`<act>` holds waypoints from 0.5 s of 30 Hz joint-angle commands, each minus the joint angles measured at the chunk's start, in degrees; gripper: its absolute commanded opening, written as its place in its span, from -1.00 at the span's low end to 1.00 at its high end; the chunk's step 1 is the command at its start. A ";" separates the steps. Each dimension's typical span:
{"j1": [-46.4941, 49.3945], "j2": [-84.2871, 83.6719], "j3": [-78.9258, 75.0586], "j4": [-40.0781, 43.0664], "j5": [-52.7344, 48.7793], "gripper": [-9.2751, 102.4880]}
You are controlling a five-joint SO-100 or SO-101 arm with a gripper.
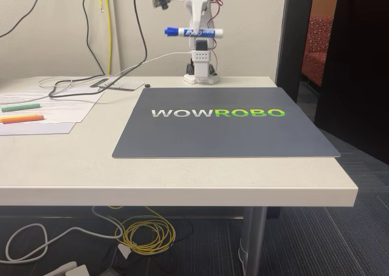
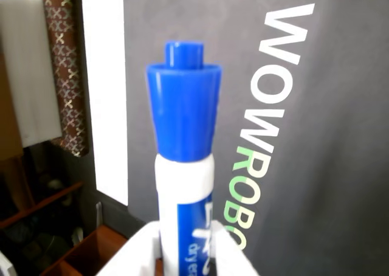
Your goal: Pick up the blue marker.
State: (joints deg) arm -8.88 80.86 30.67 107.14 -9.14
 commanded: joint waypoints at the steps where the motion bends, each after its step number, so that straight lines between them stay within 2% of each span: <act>1: -1.41 5.71 0.44 10.11 -0.26 -0.83; 8: -3.60 11.87 3.78 7.29 2.37 -0.83; 13: -4.39 35.16 40.78 -16.35 0.18 -0.82; 15: -4.31 37.09 45.09 -18.37 -0.35 -0.83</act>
State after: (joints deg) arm -12.83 110.65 63.90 94.48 -8.44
